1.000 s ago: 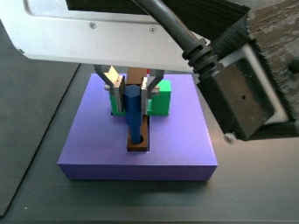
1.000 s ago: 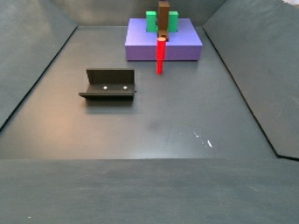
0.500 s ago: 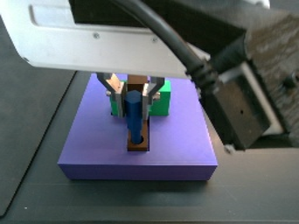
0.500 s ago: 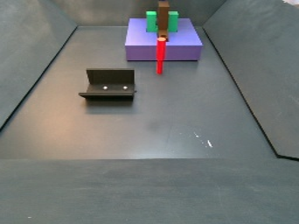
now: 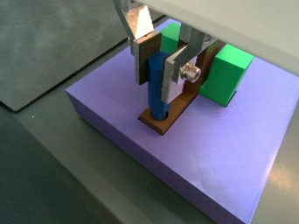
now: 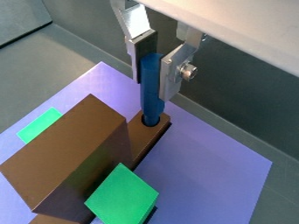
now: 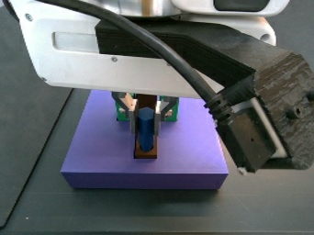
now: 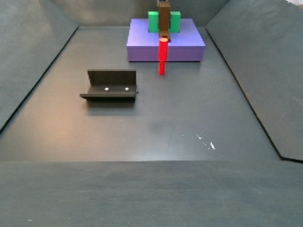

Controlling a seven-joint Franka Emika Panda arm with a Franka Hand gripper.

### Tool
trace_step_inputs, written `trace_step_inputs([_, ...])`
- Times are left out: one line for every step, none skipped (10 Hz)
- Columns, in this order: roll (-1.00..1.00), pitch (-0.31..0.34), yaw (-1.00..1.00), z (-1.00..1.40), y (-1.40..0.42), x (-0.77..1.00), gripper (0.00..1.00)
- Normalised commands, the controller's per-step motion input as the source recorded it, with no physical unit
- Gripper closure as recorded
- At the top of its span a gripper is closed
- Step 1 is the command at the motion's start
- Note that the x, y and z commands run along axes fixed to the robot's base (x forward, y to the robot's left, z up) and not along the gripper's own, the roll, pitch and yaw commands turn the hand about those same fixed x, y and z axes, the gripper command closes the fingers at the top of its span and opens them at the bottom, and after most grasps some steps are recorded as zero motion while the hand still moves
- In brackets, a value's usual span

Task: Pick up the blue object. Move up. Move to above the board. Insert the blue object.
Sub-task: Insert the blue object.

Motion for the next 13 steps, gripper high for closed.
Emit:
trace_step_inputs([-0.11, -0.059, 0.0, -0.41, 0.0, 0.03, 1.0])
trace_step_inputs([-0.09, -0.051, 0.0, -0.39, 0.0, 0.04, 1.0])
trace_step_inputs([-0.07, -0.039, 0.0, -0.37, 0.0, 0.04, 1.0])
trace_step_inputs([0.0, 0.0, 0.0, -0.3, 0.0, 0.05, 1.0])
trace_step_inputs([0.01, 0.003, -0.08, -0.27, 0.06, 0.0, 1.0])
trace_step_inputs([0.01, 0.047, -0.15, -0.25, 0.08, 0.08, 1.0])
trace_step_inputs([0.04, 0.083, -0.18, -0.22, 0.07, 0.11, 1.0])
trace_step_inputs([0.07, 0.117, -0.24, -0.18, 0.11, 0.09, 1.0])
trace_step_inputs([0.06, 0.153, -0.27, -0.11, 0.11, 0.12, 1.0])
trace_step_inputs([0.07, 0.149, -0.22, -0.11, 0.0, 0.2, 1.0])
trace_step_inputs([0.12, 0.171, -0.12, -0.21, -0.03, 0.3, 1.0])
trace_step_inputs([0.15, 0.2, -0.02, -0.23, -0.2, 0.35, 1.0])
trace_step_inputs([0.14, 0.203, 0.0, -0.19, -0.28, 0.41, 1.0])
